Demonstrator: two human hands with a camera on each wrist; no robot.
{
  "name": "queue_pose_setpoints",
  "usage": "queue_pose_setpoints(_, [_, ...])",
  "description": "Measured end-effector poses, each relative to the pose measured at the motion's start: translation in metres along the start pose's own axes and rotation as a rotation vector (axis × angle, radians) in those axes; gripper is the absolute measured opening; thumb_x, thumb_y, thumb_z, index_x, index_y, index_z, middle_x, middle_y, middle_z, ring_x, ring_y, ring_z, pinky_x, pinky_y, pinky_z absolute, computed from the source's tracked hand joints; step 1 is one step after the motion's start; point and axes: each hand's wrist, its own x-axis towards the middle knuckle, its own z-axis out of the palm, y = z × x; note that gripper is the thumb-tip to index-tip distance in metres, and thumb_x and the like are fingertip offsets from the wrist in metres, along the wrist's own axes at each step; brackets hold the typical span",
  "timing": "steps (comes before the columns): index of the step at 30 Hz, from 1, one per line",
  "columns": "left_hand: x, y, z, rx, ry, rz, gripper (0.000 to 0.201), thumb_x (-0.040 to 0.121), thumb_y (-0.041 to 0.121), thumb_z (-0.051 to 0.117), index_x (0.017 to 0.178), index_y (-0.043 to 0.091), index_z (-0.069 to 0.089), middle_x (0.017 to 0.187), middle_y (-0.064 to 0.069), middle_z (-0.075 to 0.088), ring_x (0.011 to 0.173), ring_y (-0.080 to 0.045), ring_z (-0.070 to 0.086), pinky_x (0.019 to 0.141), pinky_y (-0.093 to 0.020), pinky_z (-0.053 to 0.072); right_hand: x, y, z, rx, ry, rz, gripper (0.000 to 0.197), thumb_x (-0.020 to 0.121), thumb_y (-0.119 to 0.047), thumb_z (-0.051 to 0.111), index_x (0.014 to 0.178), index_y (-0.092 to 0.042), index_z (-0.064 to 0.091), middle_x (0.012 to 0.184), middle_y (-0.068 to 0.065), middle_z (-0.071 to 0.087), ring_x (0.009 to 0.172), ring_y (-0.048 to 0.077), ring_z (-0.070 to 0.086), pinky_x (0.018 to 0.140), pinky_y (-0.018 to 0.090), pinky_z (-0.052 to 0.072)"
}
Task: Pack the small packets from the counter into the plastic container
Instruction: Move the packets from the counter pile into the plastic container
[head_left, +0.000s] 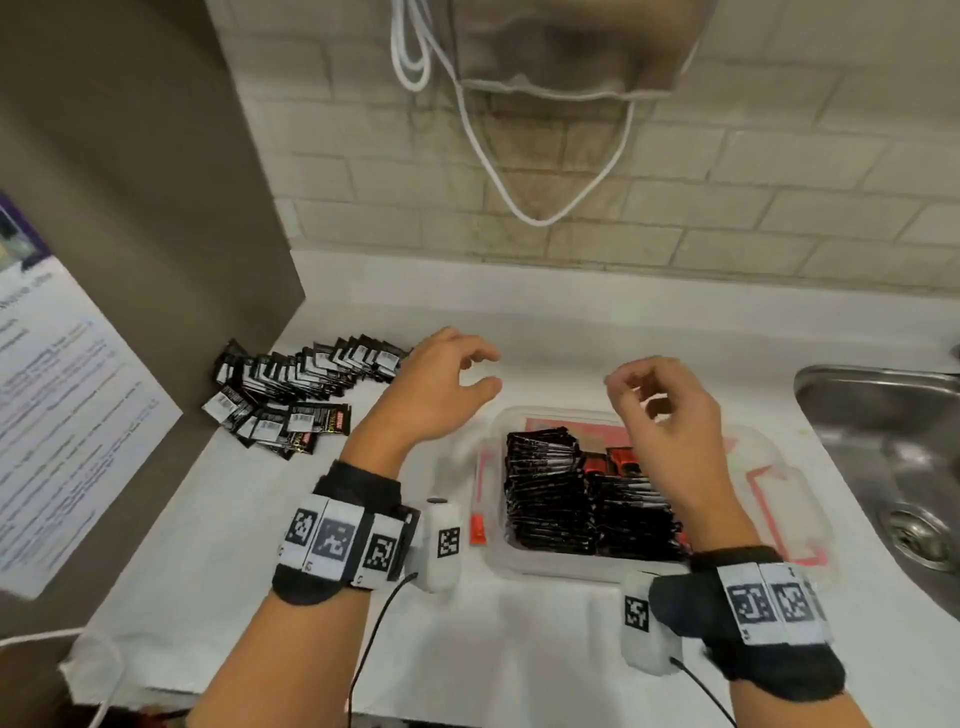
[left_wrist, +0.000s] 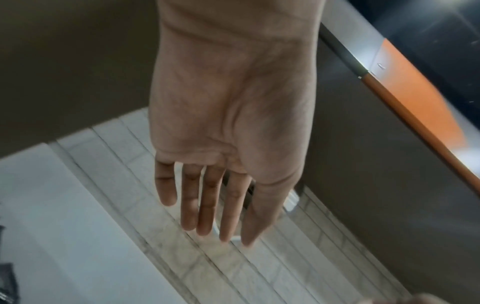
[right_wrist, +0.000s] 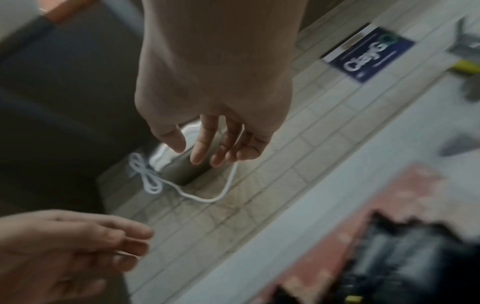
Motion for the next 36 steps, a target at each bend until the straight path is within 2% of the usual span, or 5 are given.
queue_pose_setpoints(4, [-0.002,-0.047,-0.028,-0.053,0.162,-0.145,0.025,0.09,0.018,0.07,0.115,0.018,0.07,0.114,-0.001,0.062,0.097,-0.01,0.059,0.076,-0.007,0.039,0.008,-0.04,0.059,0.081,-0.178,-0.047,0.012,0.088,-0.013,0.064,0.093,-0.024,0.065,0.09,-0.006,0.065,0.079,0.01,0.06,0.065,0.019,0.048])
queue_pose_setpoints(11, [-0.027,-0.142,-0.052,-0.042,0.421,-0.599,0.017,0.088,0.018,0.068,0.103,0.016,0.062,0.106,-0.011,0.065,0.094,-0.025,0.062,0.075,-0.032,0.046,-0.005,-0.052,0.188,0.036,-0.584,0.033,0.042,0.088,-0.025,0.064,0.125,-0.023,0.042,0.099,-0.004,0.054,0.088,0.012,0.057,0.074,0.026,0.048])
queue_pose_setpoints(18, [-0.051,-0.202,-0.06,-0.134,0.51,-0.965,0.082,0.087,0.037,0.072,0.14,-0.002,0.025,0.146,-0.022,0.034,0.132,-0.04,0.042,0.103,-0.047,0.039,-0.014,-0.016,0.272,-0.237,-0.784,0.016,0.054,0.088,-0.025,0.066,0.134,-0.016,0.04,0.13,0.007,0.039,0.122,0.024,0.035,0.101,0.034,0.038])
queue_pose_setpoints(25, [-0.047,-0.241,-0.06,-0.185,0.482,-1.043,0.083,0.085,0.04,0.074,0.136,-0.006,0.029,0.143,-0.023,0.043,0.132,-0.038,0.044,0.106,-0.047,0.041,-0.018,0.009,0.316,-0.327,-0.737,-0.068,0.079,0.075,-0.049,0.076,0.138,-0.02,0.037,0.133,0.003,0.034,0.122,0.021,0.03,0.106,0.035,0.035])
queue_pose_setpoints(36, [-0.034,-0.263,-0.051,-0.628,0.67,-1.005,0.041,0.089,0.03,0.069,0.121,0.011,0.051,0.118,-0.014,0.065,0.104,-0.031,0.065,0.086,-0.045,0.057,-0.01,0.022,0.344,-0.315,-0.765,-0.131,0.059,0.086,-0.039,0.07,0.137,-0.023,0.045,0.126,0.002,0.044,0.115,0.02,0.039,0.101,0.035,0.04])
